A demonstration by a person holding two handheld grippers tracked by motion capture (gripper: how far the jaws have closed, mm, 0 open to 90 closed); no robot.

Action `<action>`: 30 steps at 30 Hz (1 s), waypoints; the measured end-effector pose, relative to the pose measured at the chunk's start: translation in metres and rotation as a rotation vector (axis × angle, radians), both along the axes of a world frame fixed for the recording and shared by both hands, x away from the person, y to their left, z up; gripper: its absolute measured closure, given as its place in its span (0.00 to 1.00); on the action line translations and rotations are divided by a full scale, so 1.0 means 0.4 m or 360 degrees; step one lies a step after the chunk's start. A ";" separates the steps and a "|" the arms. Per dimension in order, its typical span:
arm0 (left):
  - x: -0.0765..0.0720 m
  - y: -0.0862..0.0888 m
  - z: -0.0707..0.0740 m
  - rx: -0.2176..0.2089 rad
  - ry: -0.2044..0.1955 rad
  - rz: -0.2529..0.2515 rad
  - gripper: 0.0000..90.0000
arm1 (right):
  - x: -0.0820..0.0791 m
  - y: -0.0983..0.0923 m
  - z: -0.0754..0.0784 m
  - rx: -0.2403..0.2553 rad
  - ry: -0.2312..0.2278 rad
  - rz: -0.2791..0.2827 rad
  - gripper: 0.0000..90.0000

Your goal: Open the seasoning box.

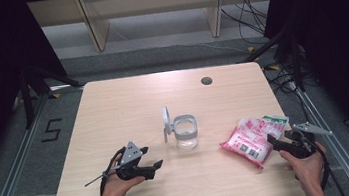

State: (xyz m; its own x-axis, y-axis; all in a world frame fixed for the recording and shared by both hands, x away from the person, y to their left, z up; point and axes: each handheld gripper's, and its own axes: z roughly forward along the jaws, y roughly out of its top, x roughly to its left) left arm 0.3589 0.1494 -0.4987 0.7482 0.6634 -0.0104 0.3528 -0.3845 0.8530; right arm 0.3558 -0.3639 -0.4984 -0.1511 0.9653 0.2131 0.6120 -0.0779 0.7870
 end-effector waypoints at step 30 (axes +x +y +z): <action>0.002 -0.005 -0.005 -0.0054 0.0021 -0.0014 0.30 | 0.108 0.010 -0.046 0.0058 0.0027 0.0067 0.91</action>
